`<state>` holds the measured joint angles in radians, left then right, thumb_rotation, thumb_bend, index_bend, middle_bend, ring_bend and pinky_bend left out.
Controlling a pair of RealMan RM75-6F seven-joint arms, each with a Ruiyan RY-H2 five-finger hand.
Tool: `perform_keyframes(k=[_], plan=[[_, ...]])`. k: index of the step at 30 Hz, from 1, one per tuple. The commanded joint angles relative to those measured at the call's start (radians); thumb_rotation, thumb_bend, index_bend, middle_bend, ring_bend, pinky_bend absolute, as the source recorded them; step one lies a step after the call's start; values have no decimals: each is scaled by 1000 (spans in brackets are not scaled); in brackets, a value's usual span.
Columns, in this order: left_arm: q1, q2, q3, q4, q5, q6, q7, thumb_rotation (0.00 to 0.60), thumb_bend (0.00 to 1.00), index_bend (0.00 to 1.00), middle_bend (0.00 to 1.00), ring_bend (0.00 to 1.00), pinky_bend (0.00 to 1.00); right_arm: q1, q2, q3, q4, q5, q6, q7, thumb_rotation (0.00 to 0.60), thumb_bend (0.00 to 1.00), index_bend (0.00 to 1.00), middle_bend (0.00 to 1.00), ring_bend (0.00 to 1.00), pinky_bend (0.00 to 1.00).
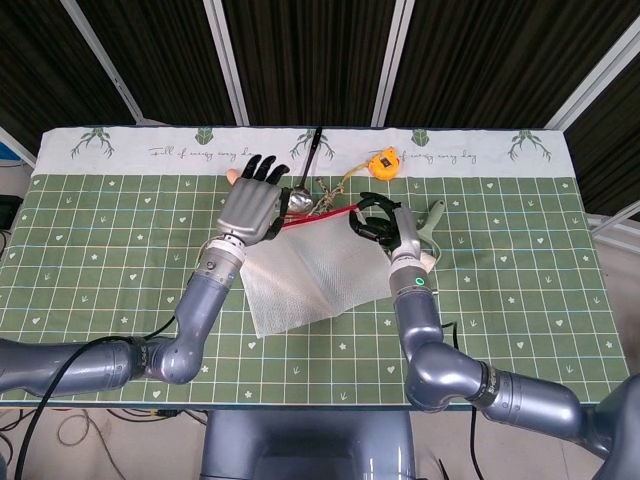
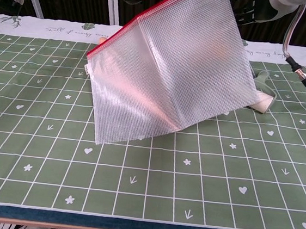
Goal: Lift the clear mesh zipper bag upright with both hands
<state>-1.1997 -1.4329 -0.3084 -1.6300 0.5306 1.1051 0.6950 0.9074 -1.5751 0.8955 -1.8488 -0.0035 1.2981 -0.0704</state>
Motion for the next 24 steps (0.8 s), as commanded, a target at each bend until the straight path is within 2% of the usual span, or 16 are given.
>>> perform_keyframes(k=[1, 14, 24], plan=[[15, 17, 6, -13, 4, 6, -4, 600, 378, 621, 160, 0, 0, -4, 8, 1, 3, 2, 3, -2, 600, 611, 684, 238, 45, 233], [114, 143, 32, -126, 60, 38, -62, 600, 378, 620, 159, 0, 0, -45, 58, -9, 12, 0, 1, -9, 600, 611, 684, 238, 44, 233], [186, 226, 51, -172, 106, 38, -121, 600, 378, 618, 159, 0, 0, -73, 95, -14, 22, -3, -7, -12, 600, 611, 683, 238, 45, 233]])
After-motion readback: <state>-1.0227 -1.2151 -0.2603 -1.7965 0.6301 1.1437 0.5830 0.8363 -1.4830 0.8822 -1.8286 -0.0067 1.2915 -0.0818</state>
